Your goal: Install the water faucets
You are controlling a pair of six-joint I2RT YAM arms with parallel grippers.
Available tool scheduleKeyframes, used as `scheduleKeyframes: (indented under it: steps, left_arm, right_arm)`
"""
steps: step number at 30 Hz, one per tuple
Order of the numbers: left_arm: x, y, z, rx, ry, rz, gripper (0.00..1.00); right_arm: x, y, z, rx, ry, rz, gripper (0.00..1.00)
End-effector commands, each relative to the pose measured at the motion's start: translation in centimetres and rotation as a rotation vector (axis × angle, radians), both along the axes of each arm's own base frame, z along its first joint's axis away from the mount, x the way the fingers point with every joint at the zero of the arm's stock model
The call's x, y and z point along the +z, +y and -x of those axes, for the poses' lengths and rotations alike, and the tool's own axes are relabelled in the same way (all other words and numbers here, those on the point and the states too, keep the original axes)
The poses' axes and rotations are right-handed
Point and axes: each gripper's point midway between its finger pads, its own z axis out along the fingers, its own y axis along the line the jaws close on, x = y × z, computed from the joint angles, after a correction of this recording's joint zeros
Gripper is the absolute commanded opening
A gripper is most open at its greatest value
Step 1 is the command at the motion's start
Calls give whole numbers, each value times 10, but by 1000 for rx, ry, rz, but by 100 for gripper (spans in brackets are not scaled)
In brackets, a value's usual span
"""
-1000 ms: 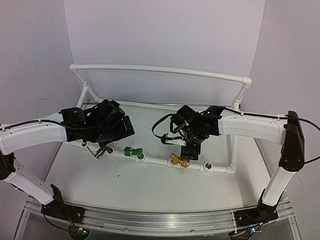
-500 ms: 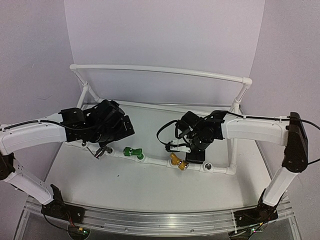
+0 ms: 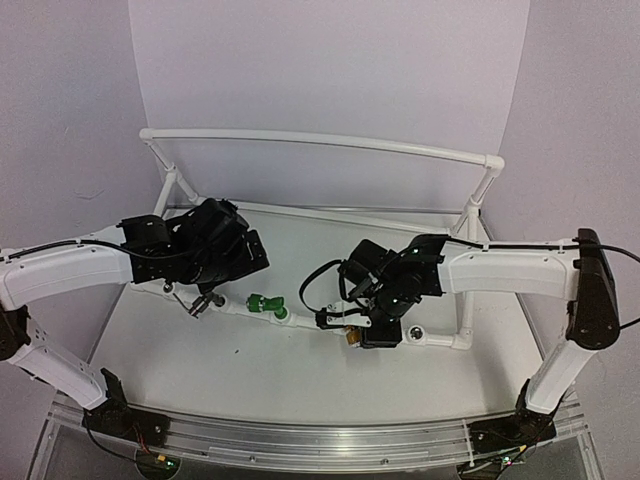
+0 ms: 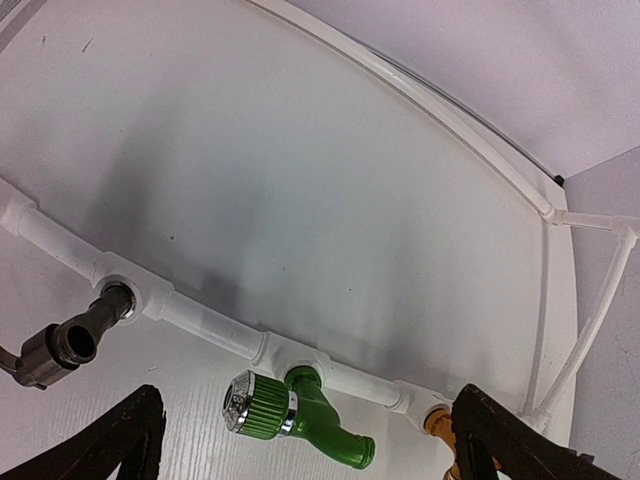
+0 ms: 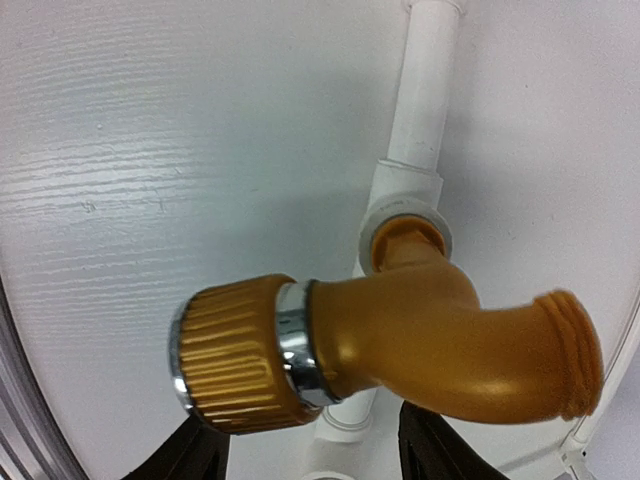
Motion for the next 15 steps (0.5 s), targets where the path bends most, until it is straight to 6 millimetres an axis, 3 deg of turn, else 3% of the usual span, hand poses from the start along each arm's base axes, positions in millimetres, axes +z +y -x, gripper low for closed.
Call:
scheduleKeyframes:
  steps: [1,10,11,15]
  left_arm:
    - [10,6,0,13,-33,34,100]
    - [9,8,2,13,-34,44,100]
    - [9,9,2,13,-34,44,100]
    - [9,11,3,16,-34,43,100]
  right_arm:
    - [16,25,6,-5,-32,-105,54]
    - [17,42,0,21,-136,-124,46]
    - [16,43,2,31,-126,-124,48]
    - [12,36,16,78,-72,-105,69]
